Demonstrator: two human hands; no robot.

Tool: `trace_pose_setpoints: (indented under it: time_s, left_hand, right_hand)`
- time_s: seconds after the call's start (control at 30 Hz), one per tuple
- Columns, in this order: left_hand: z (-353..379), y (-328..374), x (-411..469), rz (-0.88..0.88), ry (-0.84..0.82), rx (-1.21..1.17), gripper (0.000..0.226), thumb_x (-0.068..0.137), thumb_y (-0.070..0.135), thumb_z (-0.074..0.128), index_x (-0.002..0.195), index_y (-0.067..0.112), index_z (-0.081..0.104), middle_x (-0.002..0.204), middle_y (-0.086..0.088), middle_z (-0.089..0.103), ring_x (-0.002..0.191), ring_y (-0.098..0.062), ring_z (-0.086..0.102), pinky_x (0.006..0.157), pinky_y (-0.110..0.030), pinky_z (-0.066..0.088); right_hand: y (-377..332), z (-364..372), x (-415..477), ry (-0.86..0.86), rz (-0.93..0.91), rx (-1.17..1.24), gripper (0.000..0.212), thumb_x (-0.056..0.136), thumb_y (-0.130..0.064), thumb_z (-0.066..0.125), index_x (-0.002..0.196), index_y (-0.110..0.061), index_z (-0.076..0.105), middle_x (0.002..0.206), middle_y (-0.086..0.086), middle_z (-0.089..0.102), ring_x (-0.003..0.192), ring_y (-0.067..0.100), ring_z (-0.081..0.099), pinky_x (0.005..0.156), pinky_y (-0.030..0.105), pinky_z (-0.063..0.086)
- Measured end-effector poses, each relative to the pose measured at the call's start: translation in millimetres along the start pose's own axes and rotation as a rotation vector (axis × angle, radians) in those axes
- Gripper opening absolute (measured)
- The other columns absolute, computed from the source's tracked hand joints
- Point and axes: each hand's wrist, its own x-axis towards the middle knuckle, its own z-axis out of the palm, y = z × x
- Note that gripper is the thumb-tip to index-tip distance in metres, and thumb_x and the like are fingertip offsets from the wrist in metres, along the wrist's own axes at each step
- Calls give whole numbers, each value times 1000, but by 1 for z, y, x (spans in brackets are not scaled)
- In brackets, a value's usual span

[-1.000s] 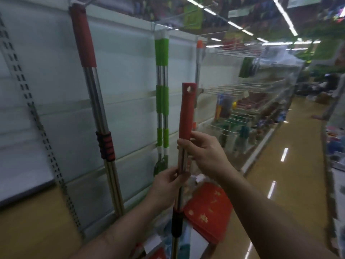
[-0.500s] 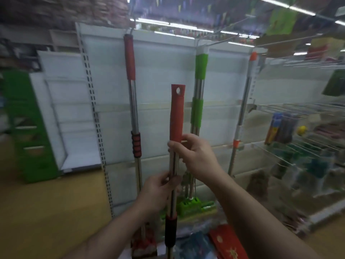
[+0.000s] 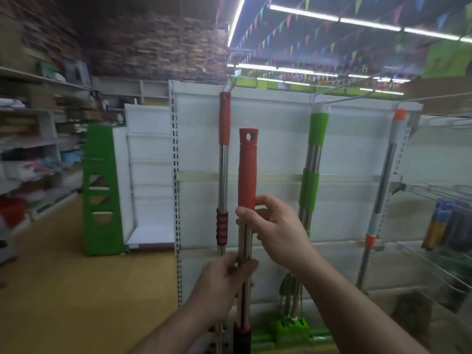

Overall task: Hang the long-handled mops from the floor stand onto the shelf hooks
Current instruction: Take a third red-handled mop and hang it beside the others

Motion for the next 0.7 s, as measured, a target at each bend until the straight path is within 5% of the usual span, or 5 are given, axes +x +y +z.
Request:
trace_pose_setpoints:
  time_s: [0.2,0.43,0.57,0.7]
  left_hand:
    - [-21,-1,18,42,23,-16,58,62,90,65,88,38,72,77,-2,79,77,-18,79,82,-54,63]
    - [-38,-2,41,101,14,-17,53,66,86,66,90,40,71,77,-2,78,76,-17,78,81,-49,64]
    - [-44,9,48,146,49,23,50,67,86,65,87,40,70,77,-1,78,74,-14,77,77,-41,63]
    - [-45,19,55,149,90,55,37,76,72,67,89,38,70,76,-2,78,75,-17,77,78,-45,63]
  right_hand:
    - [-11,15,23,20,-29,-1,19,94,-47,70,107,-33,70,90,-5,81,84,10,75,80,36,61]
    - [-17,21,43,36,-131,-15,10,95,-43,69,100,-35,69,85,-12,81,81,5,76,67,16,57]
    - [-26,19,53,49,-147,10,15,92,-44,71,101,-31,71,86,-5,81,82,11,77,77,35,61]
    - [-33,13,65,26,-167,60,16,90,-39,74,100,-26,72,84,-4,82,80,8,78,79,35,62]
